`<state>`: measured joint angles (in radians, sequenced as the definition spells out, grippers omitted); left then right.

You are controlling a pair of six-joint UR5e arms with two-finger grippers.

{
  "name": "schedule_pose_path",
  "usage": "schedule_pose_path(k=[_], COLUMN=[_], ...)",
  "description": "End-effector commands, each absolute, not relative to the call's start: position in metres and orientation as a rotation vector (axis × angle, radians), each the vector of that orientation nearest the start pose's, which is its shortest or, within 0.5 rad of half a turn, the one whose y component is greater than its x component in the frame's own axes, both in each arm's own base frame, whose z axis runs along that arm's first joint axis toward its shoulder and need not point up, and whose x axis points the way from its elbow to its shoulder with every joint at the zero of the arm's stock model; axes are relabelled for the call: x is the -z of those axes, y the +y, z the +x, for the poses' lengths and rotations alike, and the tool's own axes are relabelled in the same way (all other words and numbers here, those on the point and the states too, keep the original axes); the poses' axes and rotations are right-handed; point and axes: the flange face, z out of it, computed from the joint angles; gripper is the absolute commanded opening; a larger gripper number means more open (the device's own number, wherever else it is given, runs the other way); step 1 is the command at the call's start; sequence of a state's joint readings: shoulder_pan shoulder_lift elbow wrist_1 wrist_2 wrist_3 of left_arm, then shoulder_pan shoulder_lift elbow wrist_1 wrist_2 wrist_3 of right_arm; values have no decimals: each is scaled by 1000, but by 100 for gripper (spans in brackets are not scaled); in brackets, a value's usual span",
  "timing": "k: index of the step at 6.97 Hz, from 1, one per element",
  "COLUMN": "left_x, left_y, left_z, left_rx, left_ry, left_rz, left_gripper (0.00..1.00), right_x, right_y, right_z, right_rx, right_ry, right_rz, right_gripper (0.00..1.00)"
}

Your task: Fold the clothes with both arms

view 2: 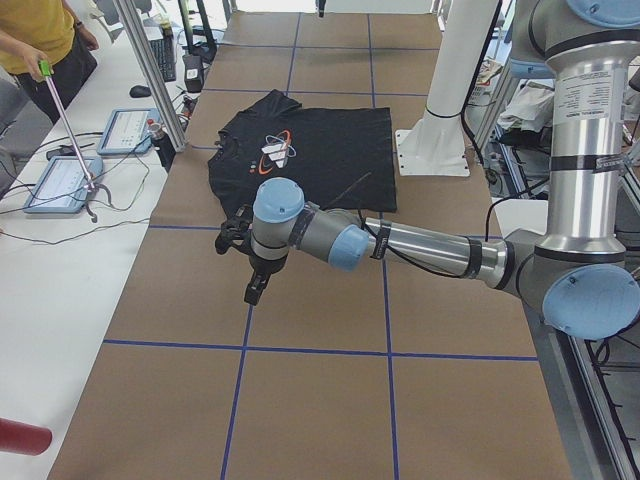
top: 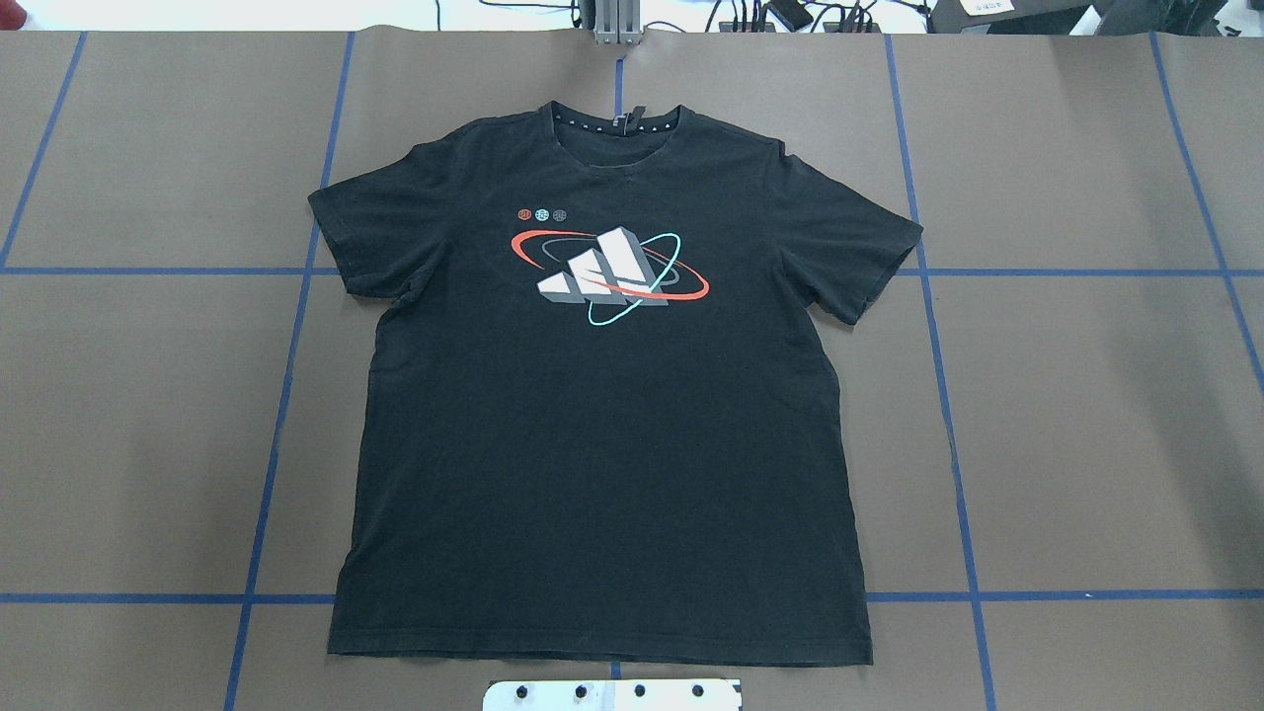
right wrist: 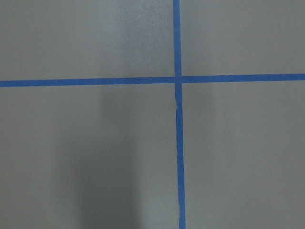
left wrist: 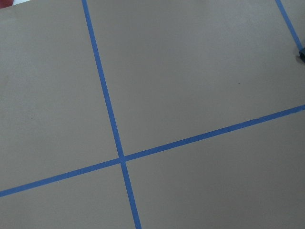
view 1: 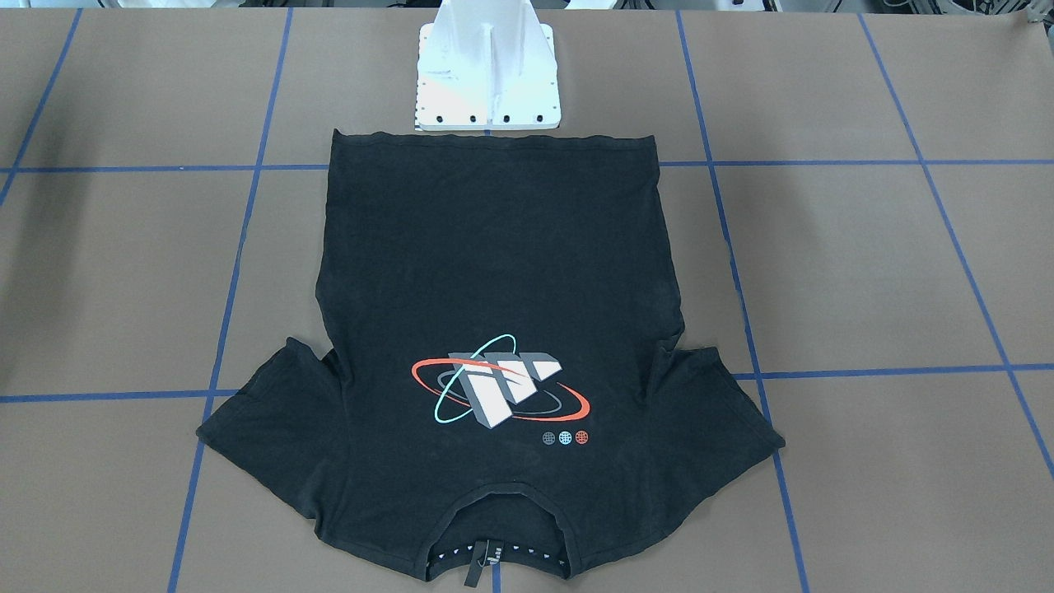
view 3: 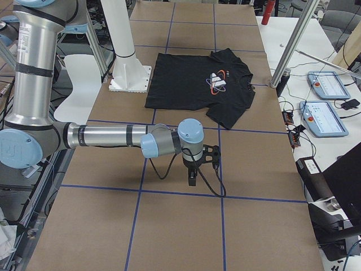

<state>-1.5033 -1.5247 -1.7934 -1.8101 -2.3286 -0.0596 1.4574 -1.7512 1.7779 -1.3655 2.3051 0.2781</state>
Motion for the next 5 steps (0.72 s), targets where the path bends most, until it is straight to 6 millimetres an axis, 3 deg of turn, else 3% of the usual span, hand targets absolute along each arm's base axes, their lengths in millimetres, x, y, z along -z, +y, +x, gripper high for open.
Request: schedule_pose_path(k=[1, 4, 5], left_x=[-543, -548, -549], left_y=[-489, -489, -489], left_z=[-32, -30, -30], left_rx=[-170, -179, -177], left_ry=[770, 776, 776], left_rz=[352, 342, 340], left_gripper=[99, 99, 99], right_x=[-619, -622, -614], right_y=[-435, -434, -438], right_z=[17, 18, 17], right_rx=[-80, -82, -75], right_ry=[-761, -757, -761], right_rz=[74, 68, 84], right_gripper=[100, 100, 100])
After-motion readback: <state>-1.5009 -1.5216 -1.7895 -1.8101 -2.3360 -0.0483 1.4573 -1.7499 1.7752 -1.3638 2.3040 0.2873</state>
